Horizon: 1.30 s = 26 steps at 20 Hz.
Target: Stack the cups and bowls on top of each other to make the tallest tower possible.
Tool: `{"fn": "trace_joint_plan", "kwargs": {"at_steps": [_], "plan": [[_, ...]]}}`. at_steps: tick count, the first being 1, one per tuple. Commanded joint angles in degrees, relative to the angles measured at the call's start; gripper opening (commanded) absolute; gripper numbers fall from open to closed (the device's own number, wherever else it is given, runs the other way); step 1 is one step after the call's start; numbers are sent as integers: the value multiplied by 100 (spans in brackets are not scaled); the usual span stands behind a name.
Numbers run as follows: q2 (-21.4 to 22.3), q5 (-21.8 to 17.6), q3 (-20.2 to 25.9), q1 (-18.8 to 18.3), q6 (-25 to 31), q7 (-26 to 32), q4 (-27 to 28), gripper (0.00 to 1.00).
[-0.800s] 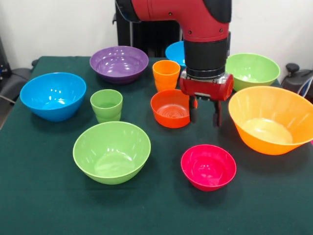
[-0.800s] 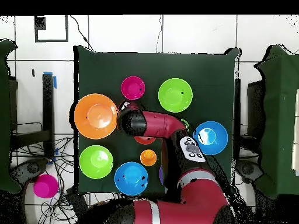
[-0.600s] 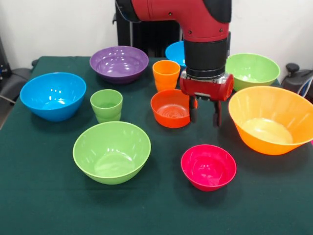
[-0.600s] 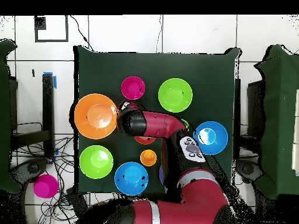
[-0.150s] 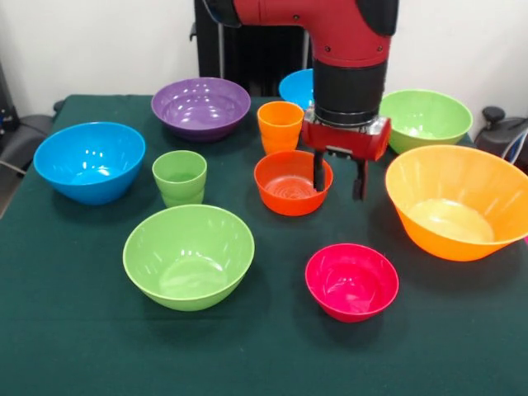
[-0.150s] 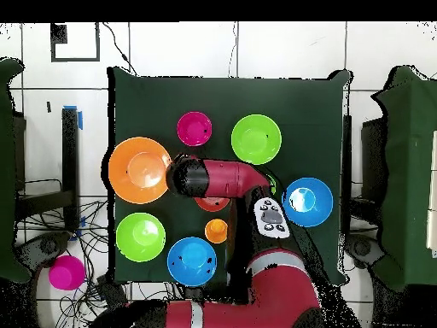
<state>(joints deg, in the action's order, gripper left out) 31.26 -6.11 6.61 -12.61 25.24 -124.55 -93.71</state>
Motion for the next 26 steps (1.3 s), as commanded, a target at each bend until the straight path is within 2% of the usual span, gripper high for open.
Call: {"fn": "trace_joint_plan", "kwargs": {"at_steps": [1,5,9,15,21,26], "plan": [[-422,-165,369,-99,553,293,772,100],[-587,-40,341,-78,602,81,1117,100],[-745,-103,303,-30,483,53,1344,100],[-826,-149,327,-83,615,193,1524,100],[-855,-33,341,-108,493,-20,1380,100],[-1045,-87,207,-71,250,-169,1349,100]]}}
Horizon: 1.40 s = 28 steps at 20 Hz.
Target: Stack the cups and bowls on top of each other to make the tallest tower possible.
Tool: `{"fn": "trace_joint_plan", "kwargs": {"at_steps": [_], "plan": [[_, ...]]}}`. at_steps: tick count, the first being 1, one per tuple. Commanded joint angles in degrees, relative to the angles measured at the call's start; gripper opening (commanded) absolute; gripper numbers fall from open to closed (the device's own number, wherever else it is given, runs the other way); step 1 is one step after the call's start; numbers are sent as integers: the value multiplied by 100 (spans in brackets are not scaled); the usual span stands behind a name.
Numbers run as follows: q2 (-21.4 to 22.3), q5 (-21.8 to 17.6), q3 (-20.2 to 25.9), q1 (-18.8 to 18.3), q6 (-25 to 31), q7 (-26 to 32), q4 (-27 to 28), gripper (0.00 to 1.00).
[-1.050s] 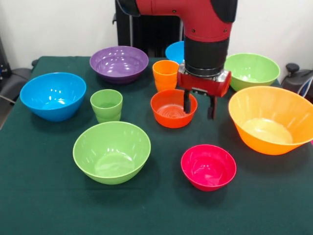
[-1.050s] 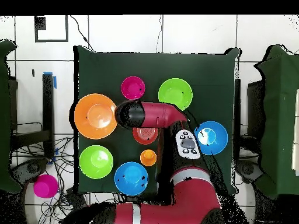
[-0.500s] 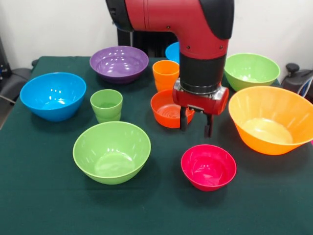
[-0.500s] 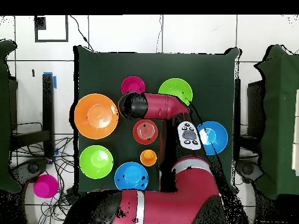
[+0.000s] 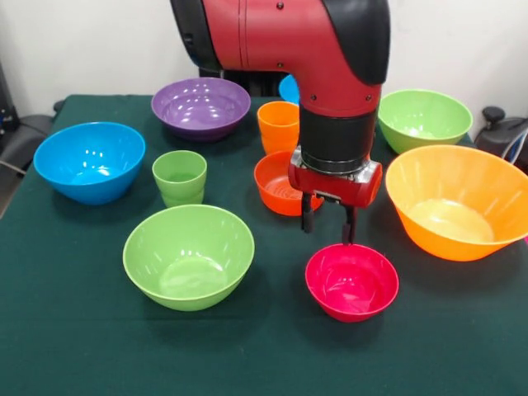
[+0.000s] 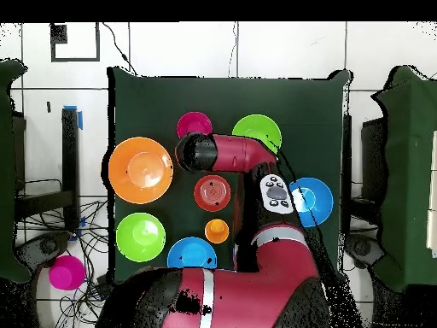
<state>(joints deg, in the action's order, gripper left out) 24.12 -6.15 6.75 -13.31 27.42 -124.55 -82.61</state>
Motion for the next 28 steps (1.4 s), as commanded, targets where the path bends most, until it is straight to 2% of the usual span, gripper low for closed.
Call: {"fn": "trace_joint_plan", "kwargs": {"at_steps": [1,7,15,20,23,25,27,28], "plan": [[-356,-85,158,12,1,-203,265,100],[-428,-80,88,21,-15,-239,361,100],[-852,-52,11,75,-357,-392,620,100],[-836,-33,-21,95,-343,-383,628,100],[-417,113,-88,183,328,-378,601,100],[-181,199,-144,273,847,-365,801,100],[-125,260,-119,305,1351,-284,1066,100],[-133,260,-112,314,1430,-262,1145,100]]}}
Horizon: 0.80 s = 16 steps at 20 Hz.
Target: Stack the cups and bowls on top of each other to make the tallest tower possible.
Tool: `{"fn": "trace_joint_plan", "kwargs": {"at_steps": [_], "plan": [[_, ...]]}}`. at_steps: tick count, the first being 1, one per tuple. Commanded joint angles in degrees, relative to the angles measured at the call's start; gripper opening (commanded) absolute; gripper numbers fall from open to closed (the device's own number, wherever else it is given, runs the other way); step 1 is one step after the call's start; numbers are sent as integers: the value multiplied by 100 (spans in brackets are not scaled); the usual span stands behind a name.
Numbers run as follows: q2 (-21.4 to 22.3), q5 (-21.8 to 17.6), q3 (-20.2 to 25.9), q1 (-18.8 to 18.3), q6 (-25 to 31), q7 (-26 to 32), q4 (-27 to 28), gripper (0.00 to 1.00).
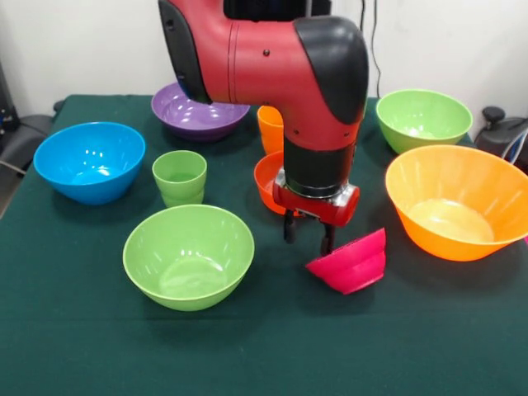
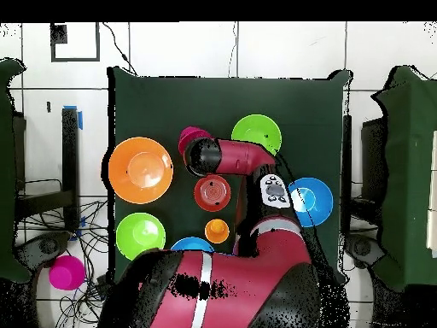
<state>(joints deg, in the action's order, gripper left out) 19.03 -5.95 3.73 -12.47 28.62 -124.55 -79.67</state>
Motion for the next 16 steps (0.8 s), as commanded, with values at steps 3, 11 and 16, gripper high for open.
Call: {"fn": "trace_joint_plan", "kwargs": {"at_steps": [3,11,16], "plan": [[406,238,187,268,1477,-243,1019,100],[400,260,237,234,1446,-220,987,100],[431,328,245,261,1427,-263,944,100]]}}
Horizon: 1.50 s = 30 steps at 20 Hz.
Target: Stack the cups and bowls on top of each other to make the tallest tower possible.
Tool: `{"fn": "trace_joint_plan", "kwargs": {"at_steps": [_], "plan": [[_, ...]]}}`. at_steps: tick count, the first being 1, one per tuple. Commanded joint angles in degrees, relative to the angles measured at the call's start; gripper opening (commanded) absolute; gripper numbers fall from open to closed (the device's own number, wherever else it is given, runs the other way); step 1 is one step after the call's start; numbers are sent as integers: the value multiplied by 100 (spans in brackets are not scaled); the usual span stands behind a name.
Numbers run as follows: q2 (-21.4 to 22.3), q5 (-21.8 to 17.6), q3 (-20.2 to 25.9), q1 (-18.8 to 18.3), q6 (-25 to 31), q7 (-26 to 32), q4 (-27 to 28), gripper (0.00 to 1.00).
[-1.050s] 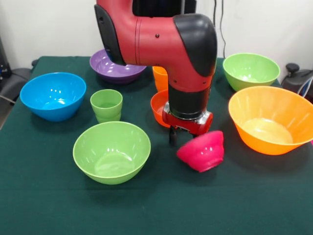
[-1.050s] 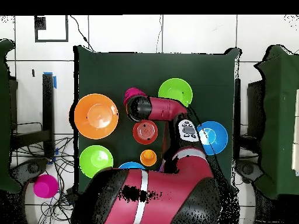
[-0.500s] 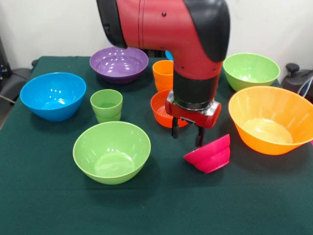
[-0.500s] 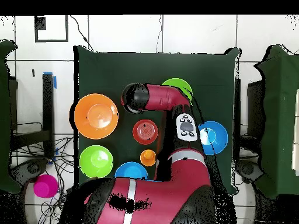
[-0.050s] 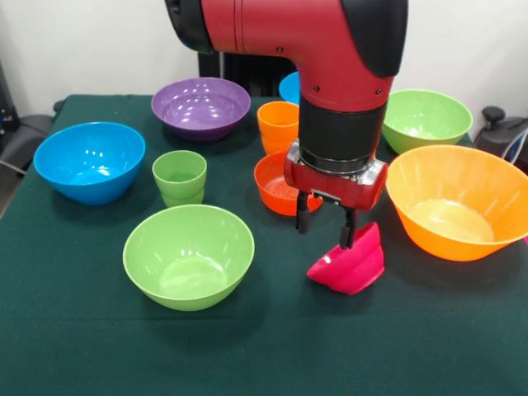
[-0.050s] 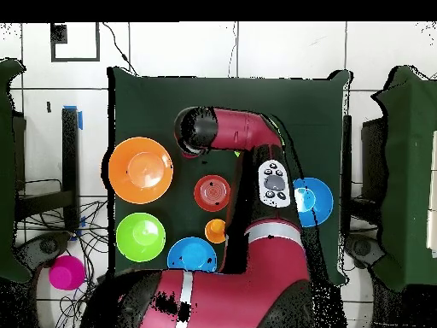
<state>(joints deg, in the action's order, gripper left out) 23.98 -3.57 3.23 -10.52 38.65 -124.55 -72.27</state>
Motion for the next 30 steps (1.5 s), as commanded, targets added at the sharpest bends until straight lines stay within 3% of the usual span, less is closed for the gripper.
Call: {"fn": "trace_joint_plan", "kwargs": {"at_steps": [1,7,13,20,24,30], "plan": [[-82,93,291,74,382,-279,198,100],[-456,36,350,70,11,-255,401,100],[-529,36,390,48,-176,-259,353,100],[-473,255,228,239,-503,-977,-290,100],[-473,259,-67,422,-384,-1160,-466,100],[-300,1013,-28,498,-302,-1674,-1161,100]]}}
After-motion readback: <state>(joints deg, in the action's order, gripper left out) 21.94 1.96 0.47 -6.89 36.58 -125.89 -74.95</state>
